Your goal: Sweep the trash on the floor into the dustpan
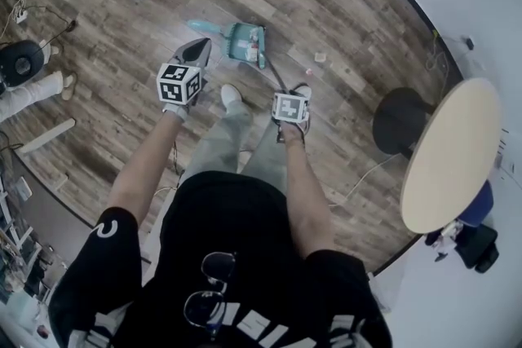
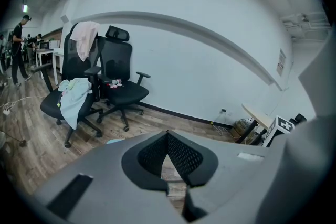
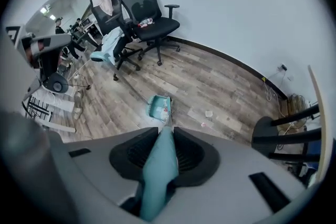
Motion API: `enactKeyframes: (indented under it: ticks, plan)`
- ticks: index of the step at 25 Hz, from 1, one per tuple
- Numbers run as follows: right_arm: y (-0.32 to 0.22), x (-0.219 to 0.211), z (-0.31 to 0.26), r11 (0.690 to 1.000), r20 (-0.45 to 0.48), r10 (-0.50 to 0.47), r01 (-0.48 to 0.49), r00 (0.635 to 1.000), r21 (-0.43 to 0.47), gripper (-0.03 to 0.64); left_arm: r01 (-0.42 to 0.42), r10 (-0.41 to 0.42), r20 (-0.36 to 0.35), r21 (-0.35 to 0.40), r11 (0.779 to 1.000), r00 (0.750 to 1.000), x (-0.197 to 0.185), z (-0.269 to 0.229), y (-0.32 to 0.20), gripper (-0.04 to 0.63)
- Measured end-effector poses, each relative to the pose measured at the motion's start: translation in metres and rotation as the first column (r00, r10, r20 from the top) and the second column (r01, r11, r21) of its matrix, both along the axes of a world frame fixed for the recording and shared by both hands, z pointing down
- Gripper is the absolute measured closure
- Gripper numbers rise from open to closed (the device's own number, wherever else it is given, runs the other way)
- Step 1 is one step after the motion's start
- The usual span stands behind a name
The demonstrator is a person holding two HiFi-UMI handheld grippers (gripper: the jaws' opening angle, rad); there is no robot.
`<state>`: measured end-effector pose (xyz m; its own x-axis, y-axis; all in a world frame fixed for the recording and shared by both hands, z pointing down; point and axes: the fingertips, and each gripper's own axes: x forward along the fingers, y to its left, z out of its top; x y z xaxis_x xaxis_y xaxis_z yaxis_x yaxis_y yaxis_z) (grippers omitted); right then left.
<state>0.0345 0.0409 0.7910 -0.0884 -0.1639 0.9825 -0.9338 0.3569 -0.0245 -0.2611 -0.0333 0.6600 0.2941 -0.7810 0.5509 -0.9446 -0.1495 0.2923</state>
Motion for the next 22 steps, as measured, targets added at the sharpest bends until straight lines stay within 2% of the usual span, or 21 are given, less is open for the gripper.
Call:
enactKeyframes:
  ticks: [1,3,4,5,9,14,18,22]
  plan:
    - [0.005,-0.010,0.000,1.000,0.037,0.014,-0.014,0.999,-0.012,0.532,0.003,-0.003,-0.001,0.000,1.000,1.000,-0.003,0.000,0.002,0.598]
    - [0.014,-0.039,-0.002,0.998,0.175,0.048,-0.041,0.983,-0.039,0.532,0.011,-0.011,-0.004,0.001,1.000,1.000,-0.008,-0.001,0.005,0.598]
    - [0.013,-0.049,-0.004,0.998,0.226,0.058,-0.052,0.972,-0.032,0.532,0.014,-0.014,-0.005,0.003,1.000,1.000,-0.010,-0.002,0.006,0.598]
    - [0.008,-0.050,-0.007,0.998,0.240,0.061,-0.060,0.969,-0.009,0.532,0.017,-0.017,-0.006,0.006,1.000,1.000,-0.012,-0.004,0.007,0.598]
    - [-0.002,-0.045,-0.019,0.996,0.209,0.051,-0.064,0.977,0.058,0.532,0.022,-0.022,-0.001,0.013,1.000,1.000,-0.022,-0.009,0.012,0.598]
    - [0.009,-0.033,-0.034,0.995,0.221,0.076,-0.088,0.972,0.042,0.532,0.003,-0.003,0.004,0.023,1.000,1.000,-0.019,-0.018,0.014,0.598]
    - [0.007,0.009,-0.051,0.985,0.186,0.135,-0.153,0.973,0.086,0.532,-0.053,0.053,0.002,0.029,0.998,0.999,0.006,-0.027,0.008,0.598]
    - [0.004,0.058,-0.069,0.962,0.175,0.219,-0.242,0.960,0.124,0.532,-0.128,0.128,-0.003,0.036,0.991,0.992,0.052,-0.036,-0.005,0.598]
